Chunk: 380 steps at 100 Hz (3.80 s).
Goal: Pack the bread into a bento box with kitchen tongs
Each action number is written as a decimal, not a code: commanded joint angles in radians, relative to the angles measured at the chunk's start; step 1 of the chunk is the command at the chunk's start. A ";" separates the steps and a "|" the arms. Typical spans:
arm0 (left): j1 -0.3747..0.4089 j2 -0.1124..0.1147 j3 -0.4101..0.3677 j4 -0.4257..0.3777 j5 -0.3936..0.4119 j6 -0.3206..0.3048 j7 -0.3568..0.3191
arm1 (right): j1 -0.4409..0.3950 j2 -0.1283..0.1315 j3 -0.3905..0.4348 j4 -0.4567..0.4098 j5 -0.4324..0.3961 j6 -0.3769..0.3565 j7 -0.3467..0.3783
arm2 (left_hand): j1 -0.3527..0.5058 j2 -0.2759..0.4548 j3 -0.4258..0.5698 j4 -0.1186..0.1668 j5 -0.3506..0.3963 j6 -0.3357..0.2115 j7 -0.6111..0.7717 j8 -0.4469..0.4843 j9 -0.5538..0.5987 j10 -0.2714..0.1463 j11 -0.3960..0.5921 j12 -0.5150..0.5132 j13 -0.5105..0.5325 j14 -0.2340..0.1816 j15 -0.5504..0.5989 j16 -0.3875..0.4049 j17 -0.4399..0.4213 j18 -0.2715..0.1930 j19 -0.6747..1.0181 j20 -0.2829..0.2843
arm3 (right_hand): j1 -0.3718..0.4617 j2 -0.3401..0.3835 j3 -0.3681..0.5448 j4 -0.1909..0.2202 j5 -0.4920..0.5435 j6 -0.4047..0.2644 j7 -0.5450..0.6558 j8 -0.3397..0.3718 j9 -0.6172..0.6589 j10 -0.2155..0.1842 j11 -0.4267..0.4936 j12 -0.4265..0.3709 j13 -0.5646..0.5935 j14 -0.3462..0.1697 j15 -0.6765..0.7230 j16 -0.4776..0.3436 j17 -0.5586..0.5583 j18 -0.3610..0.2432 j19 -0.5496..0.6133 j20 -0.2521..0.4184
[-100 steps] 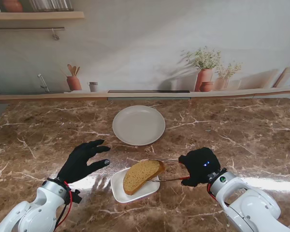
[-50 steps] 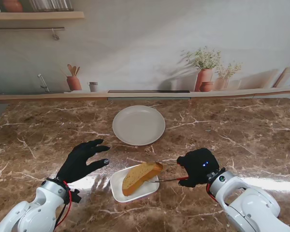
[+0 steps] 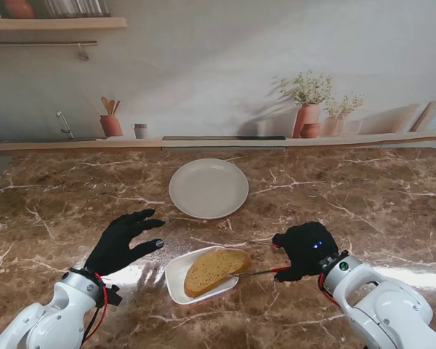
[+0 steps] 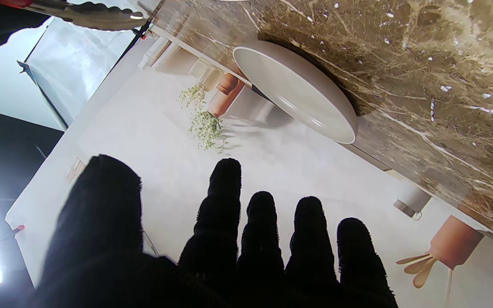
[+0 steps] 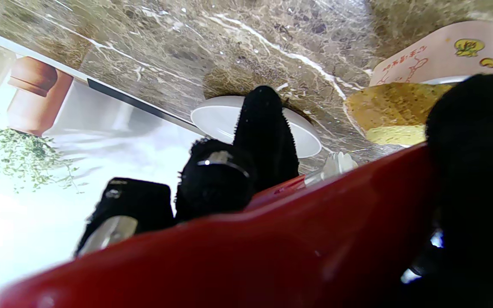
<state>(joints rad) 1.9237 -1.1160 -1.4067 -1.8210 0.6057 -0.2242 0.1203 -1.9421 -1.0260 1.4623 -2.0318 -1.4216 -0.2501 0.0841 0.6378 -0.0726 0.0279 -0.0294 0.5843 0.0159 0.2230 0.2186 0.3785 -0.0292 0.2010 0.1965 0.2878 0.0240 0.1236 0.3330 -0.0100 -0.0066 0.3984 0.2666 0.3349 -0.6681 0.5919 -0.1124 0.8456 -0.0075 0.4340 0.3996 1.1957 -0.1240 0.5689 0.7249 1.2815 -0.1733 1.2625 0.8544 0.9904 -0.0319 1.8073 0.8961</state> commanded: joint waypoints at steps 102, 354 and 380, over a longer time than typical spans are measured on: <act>0.000 -0.003 0.014 0.000 0.002 0.010 0.004 | 0.154 -0.031 0.014 0.316 0.309 0.322 -0.048 | 0.003 0.033 -0.038 0.005 0.009 -0.029 0.003 0.006 0.009 -0.001 -0.010 -0.005 -0.021 -0.039 -0.024 -0.012 -0.010 -0.021 -0.035 -0.001 | -0.045 0.075 0.055 0.031 0.025 -0.037 0.004 0.009 0.002 0.026 0.024 0.015 0.036 -0.067 0.076 0.017 0.006 -0.008 0.069 0.038; -0.017 -0.004 0.031 0.012 0.002 0.005 0.013 | 0.126 -0.049 -0.010 0.301 0.366 0.369 -0.147 | -0.008 0.033 -0.039 0.006 -0.023 0.013 -0.026 -0.009 -0.001 -0.009 -0.015 -0.007 -0.023 -0.037 -0.026 -0.013 -0.006 -0.006 -0.023 0.011 | -0.277 0.143 0.176 0.059 -0.430 0.009 -0.293 0.028 -0.621 0.056 -0.409 -0.469 -0.728 0.108 -1.127 -0.585 -0.723 -0.005 -1.194 -0.434; -0.045 -0.005 0.055 0.022 -0.007 0.004 0.016 | 0.089 -0.061 -0.006 0.244 0.438 0.198 -0.225 | -0.016 0.035 -0.038 0.007 -0.053 0.015 -0.049 -0.024 -0.023 -0.022 -0.017 -0.008 -0.028 -0.041 -0.026 -0.012 -0.007 -0.006 0.009 0.022 | -0.312 0.211 0.160 0.075 -0.409 -0.003 -0.297 0.012 -0.612 0.056 -0.445 -0.533 -0.740 0.076 -1.158 -0.652 -0.715 -0.065 -1.241 -0.550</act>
<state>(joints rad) 1.8811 -1.1165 -1.3572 -1.8003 0.5999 -0.2181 0.1333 -1.8404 -1.0803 1.4667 -1.7668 -0.9782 -0.0486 -0.1513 0.6378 -0.0726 0.0280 -0.0294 0.5625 0.0306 0.1969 0.2066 0.3786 -0.0292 0.2010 0.1965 0.2878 0.0240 0.1236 0.3328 -0.0100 -0.0066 0.3856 0.2766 0.0847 -0.4770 0.7624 -0.0796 0.4276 0.0016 0.1610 0.4231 0.5736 -0.0725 0.1490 0.2144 0.5674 -0.0710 0.1185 0.2353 0.2780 -0.0539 0.5898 0.3778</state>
